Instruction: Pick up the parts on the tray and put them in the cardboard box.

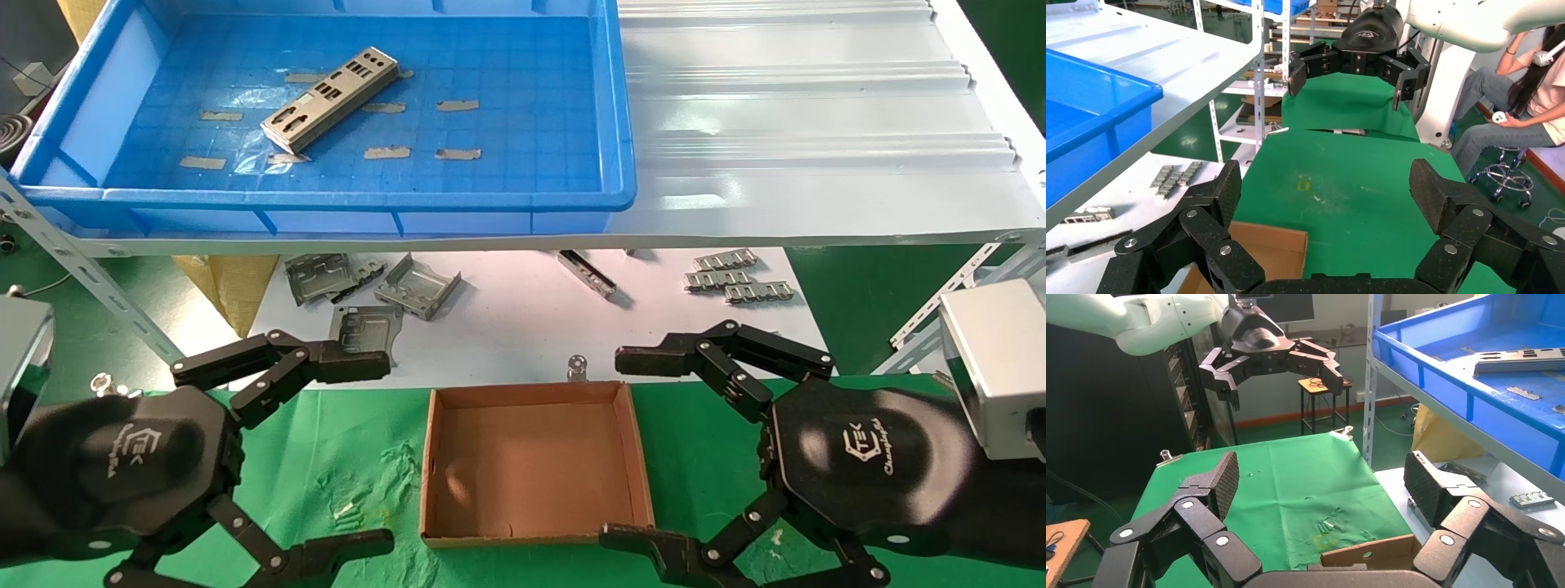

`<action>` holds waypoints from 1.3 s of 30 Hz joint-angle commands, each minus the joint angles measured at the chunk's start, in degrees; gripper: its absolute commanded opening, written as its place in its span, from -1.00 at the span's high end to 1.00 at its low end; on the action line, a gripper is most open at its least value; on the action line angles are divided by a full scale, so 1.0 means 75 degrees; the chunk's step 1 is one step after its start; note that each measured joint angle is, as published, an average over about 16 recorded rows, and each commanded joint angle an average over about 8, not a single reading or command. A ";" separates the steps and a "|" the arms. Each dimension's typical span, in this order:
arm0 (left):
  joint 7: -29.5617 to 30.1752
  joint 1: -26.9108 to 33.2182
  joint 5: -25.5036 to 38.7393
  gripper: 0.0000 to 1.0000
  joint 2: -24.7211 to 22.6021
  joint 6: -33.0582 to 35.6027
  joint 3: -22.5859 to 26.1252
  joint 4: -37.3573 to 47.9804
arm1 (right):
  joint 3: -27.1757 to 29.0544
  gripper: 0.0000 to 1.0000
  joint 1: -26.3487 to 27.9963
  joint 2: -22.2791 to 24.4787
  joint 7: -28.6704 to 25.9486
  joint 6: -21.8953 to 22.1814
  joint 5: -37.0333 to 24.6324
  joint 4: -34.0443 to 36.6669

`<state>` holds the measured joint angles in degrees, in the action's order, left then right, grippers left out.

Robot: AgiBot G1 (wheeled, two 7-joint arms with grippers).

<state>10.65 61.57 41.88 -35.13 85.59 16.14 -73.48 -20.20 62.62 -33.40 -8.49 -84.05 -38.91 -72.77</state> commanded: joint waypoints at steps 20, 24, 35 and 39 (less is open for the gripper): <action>0.0000 0.0000 0.0000 -1.00 0.0000 0.0000 0.0000 0.0000 | 0.0000 -1.00 0.0000 0.0000 0.0000 0.0000 0.0000 0.0000; 0.0000 0.0000 0.0000 -1.00 0.0000 0.0000 0.0000 0.0000 | 0.0000 -1.00 0.0000 0.0000 0.0000 0.0000 0.0000 0.0000; 0.0000 0.0000 0.0000 -1.00 0.0000 0.0000 0.0000 0.0000 | 0.0000 -1.00 0.0000 0.0000 0.0000 0.0000 0.0000 0.0000; 0.0000 0.0000 0.0000 -1.00 0.0000 0.0000 0.0000 0.0000 | 0.0000 -1.00 0.0000 0.0000 0.0000 0.0000 0.0000 0.0000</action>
<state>10.65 61.57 41.88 -35.13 85.59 16.14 -73.48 -20.20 62.62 -33.40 -8.49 -84.05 -38.91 -72.77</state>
